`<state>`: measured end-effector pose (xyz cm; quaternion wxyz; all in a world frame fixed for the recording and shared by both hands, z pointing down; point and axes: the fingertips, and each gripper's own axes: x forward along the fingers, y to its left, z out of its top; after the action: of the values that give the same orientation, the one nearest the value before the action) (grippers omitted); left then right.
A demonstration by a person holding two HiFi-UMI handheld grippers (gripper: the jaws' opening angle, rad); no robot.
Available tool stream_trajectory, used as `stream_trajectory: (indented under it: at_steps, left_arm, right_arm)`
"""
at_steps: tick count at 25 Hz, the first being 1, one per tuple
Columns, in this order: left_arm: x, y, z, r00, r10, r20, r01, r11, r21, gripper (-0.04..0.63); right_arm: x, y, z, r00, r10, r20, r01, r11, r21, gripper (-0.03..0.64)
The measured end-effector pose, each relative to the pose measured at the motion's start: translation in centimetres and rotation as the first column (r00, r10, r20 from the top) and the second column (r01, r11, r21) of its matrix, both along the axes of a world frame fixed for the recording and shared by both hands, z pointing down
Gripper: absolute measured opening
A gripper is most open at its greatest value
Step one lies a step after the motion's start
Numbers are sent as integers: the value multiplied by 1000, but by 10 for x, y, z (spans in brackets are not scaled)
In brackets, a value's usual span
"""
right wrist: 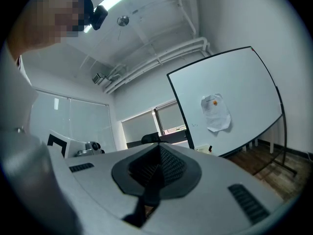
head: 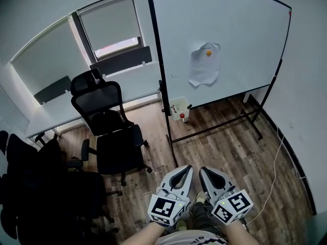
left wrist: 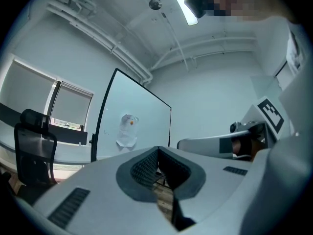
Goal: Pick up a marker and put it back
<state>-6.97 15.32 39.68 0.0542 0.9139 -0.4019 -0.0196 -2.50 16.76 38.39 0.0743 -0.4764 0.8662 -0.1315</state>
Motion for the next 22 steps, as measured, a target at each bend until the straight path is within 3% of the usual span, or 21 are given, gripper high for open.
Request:
stream_trajectory:
  at_steps: [13, 22]
  left_arm:
    - [51, -169, 22, 995, -75, 59, 77, 996, -38, 11]
    - [78, -253, 43, 973, -141, 181, 151, 988, -42, 11]
  right_arm:
    - [54, -177, 7, 998, -65, 25, 65, 998, -13, 12]
    - [88, -261, 17, 992, -112, 58, 114, 993, -31, 12]
